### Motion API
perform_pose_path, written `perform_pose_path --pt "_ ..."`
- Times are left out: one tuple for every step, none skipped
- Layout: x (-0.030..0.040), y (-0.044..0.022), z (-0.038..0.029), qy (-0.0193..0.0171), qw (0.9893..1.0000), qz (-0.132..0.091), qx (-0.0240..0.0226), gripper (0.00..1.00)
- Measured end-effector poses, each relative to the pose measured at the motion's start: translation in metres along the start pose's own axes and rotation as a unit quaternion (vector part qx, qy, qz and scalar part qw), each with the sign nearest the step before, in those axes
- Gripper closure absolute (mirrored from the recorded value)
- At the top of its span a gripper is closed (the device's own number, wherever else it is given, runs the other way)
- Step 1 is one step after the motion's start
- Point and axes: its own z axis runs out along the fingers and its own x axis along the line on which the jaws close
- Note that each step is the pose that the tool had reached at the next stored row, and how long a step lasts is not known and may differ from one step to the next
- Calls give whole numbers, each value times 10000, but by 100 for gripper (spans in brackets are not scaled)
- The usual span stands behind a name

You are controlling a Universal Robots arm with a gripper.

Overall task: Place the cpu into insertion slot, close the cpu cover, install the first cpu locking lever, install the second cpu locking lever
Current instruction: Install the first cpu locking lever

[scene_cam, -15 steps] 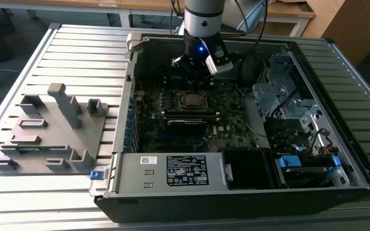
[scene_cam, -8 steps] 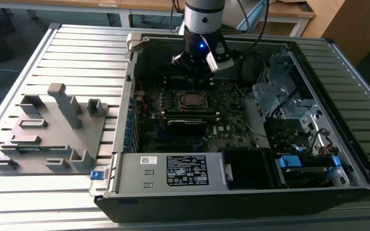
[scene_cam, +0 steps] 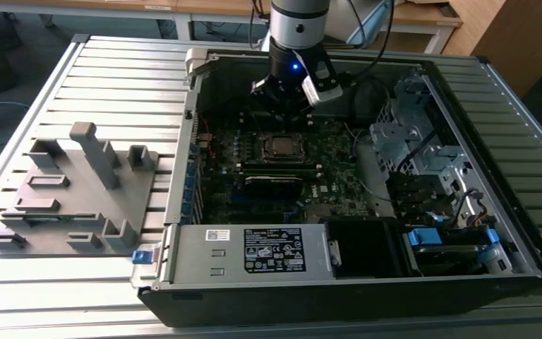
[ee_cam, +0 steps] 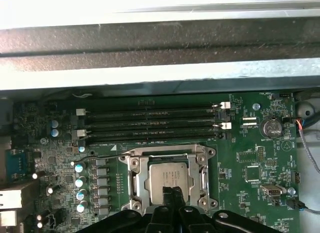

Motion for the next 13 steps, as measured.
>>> perform_pose_path --pt "5 0 -1 0 10000 0 1 90" --pt "14 -1 -1 0 10000 0 0 90" --pt "28 -3 -1 -2 10000 0 1 90" --pt "43 -4 -2 -5 10000 0 0 90" --pt "59 -4 -2 -9 10000 1 -1 90" --pt "75 -5 -2 -12 10000 1 -2 90" --pt "94 -7 -3 -17 10000 1 -3 90" --pt "112 -8 -3 -22 10000 1 -4 90" --pt "130 -10 -3 -27 10000 0 -5 90" --pt "146 -11 -4 -31 10000 1 -6 90" --pt "164 -13 -4 -36 10000 1 -8 90" --pt "181 -14 -5 -41 10000 1 -8 90" --pt "199 -15 -6 -46 10000 1 -10 90"
